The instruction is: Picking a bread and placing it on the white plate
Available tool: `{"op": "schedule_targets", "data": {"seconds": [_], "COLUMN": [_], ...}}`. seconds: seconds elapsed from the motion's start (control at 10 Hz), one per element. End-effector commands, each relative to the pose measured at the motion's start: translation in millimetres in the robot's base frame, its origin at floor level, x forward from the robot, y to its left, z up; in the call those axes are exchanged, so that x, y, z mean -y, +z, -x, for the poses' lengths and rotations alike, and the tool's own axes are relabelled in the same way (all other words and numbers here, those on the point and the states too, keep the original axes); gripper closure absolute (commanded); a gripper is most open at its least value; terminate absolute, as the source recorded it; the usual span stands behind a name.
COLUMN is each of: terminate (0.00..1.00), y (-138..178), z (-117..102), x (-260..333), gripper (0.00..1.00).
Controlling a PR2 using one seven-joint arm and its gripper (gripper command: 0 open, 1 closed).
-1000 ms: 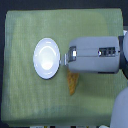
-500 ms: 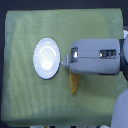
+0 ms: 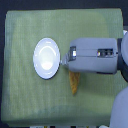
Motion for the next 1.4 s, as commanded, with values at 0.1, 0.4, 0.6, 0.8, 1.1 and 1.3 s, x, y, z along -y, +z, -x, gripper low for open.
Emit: {"op": "schedule_targets", "data": {"seconds": [0.1, 0.4, 0.6, 0.8, 1.1, 1.3], "terminate": [0.0, 0.0, 0.0, 0.0, 0.0, 0.0], "y": [7, 10, 13, 17, 22, 28], "z": [0, -2, -1, -3, -6, -8], "x": [5, 7, 6, 12, 11, 14], "gripper": [1.0, 1.0, 1.0, 1.0, 1.0, 1.0]}}
